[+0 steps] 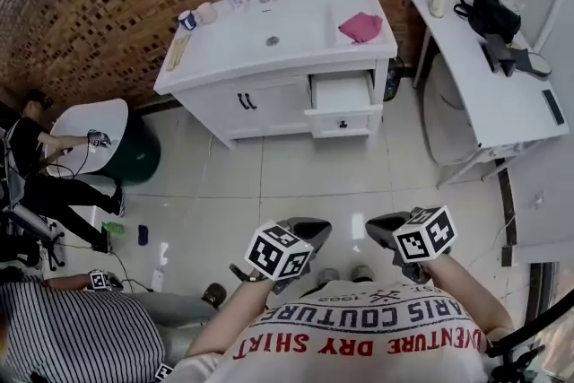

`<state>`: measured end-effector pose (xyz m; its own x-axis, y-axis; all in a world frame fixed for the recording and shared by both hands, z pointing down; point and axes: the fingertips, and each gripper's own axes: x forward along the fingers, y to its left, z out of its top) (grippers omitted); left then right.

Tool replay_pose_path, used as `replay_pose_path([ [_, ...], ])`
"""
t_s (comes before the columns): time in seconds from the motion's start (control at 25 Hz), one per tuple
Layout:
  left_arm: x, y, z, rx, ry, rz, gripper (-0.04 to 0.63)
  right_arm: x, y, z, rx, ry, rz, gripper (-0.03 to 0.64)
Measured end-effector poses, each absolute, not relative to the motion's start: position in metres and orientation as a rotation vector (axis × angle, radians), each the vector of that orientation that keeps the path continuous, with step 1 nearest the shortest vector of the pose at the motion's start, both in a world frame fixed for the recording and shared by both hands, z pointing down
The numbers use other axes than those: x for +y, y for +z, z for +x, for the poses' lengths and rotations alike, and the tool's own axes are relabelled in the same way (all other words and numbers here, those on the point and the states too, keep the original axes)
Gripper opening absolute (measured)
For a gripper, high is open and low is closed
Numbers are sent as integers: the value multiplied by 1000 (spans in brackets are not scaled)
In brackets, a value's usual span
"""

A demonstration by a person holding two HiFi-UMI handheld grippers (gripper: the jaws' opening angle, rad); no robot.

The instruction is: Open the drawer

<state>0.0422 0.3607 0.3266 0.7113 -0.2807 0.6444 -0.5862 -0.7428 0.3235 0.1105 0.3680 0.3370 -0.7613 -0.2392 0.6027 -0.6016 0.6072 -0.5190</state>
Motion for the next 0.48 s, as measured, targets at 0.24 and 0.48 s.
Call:
replay_pose_path([
  [0.24,367,303,5,-683,789,2397,-5,376,316,79,-2350,971,666,6],
  [0.48,378,309,-17,-664,805,2405,-5,383,318,55,-2328,925,666,6],
])
